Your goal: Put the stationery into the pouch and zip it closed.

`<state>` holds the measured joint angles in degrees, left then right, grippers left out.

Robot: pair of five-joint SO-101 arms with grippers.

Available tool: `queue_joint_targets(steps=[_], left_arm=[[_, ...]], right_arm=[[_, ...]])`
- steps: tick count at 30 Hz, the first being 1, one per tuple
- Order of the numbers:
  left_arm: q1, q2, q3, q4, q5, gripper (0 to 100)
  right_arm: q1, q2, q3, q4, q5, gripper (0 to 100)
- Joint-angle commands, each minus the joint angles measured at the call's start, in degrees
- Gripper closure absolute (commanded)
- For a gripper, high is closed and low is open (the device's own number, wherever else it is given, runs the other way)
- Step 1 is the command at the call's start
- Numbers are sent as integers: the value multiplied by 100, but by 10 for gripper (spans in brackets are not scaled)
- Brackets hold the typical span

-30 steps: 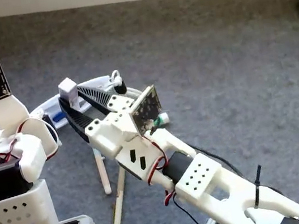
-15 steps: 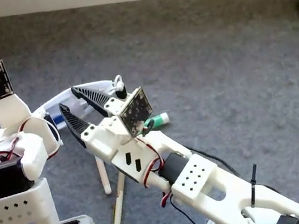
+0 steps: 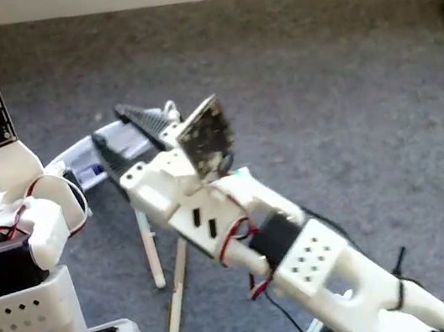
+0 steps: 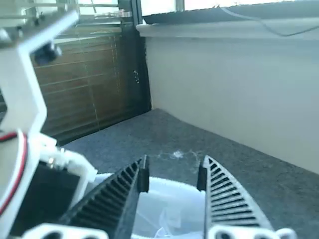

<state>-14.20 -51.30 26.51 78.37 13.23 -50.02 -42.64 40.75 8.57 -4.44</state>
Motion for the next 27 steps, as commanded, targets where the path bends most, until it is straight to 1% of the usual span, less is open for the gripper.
queue_joint_targets(steps=[1, 6, 8, 11, 13, 17, 21, 23, 27], left_arm=[[110, -57, -145, -114, -9, 993], [110, -57, -145, -114, -9, 993], [92, -57, -145, -114, -9, 993], [75, -57, -154, -114, 44, 993], [75, -57, -154, -114, 88, 993], [4, -66, -154, -114, 97, 993], [-224, -66, -189, -114, 97, 993], [-268, -66, -189, -114, 97, 993], [-277, -101, -198, -123, 79, 993]], right_arm=[[646, -673, -875, 1552, 70, 834], [1508, -813, -1473, 3565, 88, 835], [1736, -804, -1578, 4119, 132, 835], [2070, -804, -1323, 4637, 905, 835], [2237, -804, -1015, 4699, 1310, 835], [2255, -673, -347, 4576, 1899, 834], [2264, 163, -101, 4514, 2154, 830], [2255, 716, -163, 4523, 2233, 798], [2114, 1798, -637, 4549, 2259, 687]])
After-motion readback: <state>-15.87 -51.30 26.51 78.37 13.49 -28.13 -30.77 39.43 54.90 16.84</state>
